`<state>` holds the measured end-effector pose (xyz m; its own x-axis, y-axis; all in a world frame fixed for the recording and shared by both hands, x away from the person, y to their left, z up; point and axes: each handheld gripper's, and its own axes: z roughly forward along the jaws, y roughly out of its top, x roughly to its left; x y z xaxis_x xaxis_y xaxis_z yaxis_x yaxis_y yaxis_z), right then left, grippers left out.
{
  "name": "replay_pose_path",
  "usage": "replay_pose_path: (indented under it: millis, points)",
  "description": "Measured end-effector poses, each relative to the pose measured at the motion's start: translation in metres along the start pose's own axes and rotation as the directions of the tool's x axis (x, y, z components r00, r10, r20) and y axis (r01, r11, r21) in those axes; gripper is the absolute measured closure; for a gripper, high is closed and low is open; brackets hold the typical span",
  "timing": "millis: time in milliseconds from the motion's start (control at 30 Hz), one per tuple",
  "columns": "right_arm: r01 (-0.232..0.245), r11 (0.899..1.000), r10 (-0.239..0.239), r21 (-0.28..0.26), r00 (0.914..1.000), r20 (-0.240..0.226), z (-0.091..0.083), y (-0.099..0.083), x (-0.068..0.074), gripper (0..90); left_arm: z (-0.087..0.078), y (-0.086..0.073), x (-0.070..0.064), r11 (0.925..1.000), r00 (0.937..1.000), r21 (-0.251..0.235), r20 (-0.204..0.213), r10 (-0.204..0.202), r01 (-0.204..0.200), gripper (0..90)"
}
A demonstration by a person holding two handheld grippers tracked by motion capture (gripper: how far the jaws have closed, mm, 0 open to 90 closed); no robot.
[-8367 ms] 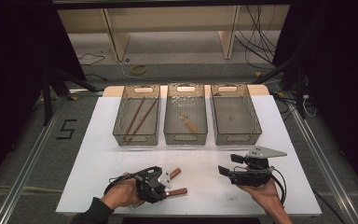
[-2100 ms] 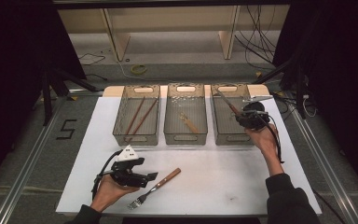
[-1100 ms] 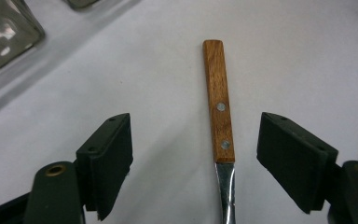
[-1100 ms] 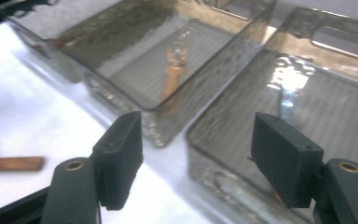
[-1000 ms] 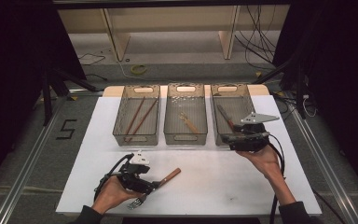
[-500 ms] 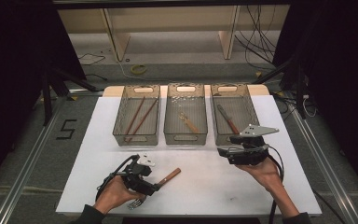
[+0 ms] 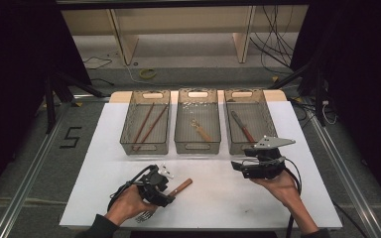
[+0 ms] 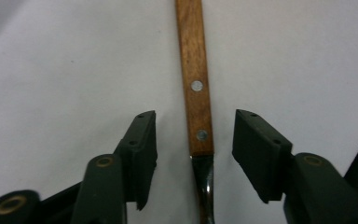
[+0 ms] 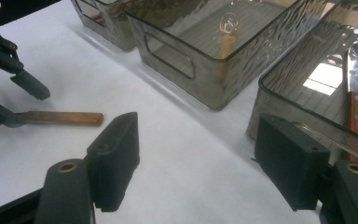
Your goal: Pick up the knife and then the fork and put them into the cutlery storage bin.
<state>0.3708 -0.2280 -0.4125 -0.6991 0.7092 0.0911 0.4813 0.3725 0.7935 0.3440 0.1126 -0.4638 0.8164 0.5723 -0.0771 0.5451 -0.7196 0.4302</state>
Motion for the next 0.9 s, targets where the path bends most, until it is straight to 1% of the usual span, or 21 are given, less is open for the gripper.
replay_pose_path:
  millis: [33, 100, 200, 367, 433, 500, 633, 767, 900]
  points:
    - [0.001, 1.0, -0.001, -0.001, 1.0, 0.001, -0.0002, -0.0002, 0.0, 31.6, 0.0013, 0.0008, -0.0012, 1.0, 1.0, 0.002, -0.004, -0.001, 0.001, 51.5]
    - [0.002, 1.0, -0.002, -0.001, 1.0, 0.003, -0.0003, -0.0007, 0.0, 31.6, 0.0029, 0.002, -0.0016, 0.9996, 0.9998, 0.02, -0.008, 0.018, -0.018, 55.1]
    - [0.005, 1.0, -0.005, -0.001, 1.0, 0.001, 0.0, -0.0013, -0.0002, 31.6, 0.0055, 0.0025, -0.0024, 0.9988, 0.9995, 0.039, -0.009, 0.03, -0.03, 59.3]
    - [0.002, 1.0, -0.002, 0.002, 1.0, -0.003, 0.0004, -0.0012, 0.0011, 31.6, 0.0065, 0.004, -0.0044, 0.9977, 0.9982, 0.05, -0.037, 0.047, -0.045, 65.3]
    - [0.002, 1.0, -0.002, 0.003, 1.0, -0.003, 0.0005, -0.0013, 0.0014, 31.7, 0.0067, 0.0044, -0.0056, 0.9967, 0.9971, 0.052, -0.041, 0.064, -0.061, 67.3]
    - [0.002, 1.0, -0.002, 0.002, 1.0, -0.003, 0.0005, -0.0013, 0.0014, 31.8, 0.0068, 0.0047, -0.0076, 0.9948, 0.9952, 0.054, -0.041, 0.089, -0.087, 71.9]
    - [0.003, 1.0, -0.003, 0.0, 1.0, -0.002, 0.0005, -0.0014, 0.0017, 32.0, 0.0071, 0.0051, -0.0081, 0.9943, 0.9949, 0.055, -0.038, 0.093, -0.091, 75.6]
    - [0.004, 1.0, -0.004, 0.0, 1.0, -0.005, 0.0004, -0.0013, 0.0022, 32.0, 0.0071, 0.005, -0.0094, 0.9932, 0.9935, 0.054, -0.043, 0.106, -0.103, 76.3]
    - [0.005, 1.0, -0.005, 0.001, 0.9999, -0.013, 0.0014, -0.0014, 0.0036, 32.1, 0.0066, 0.0041, -0.0082, 0.9929, 0.9933, 0.047, -0.031, 0.111, -0.11, 76.6]
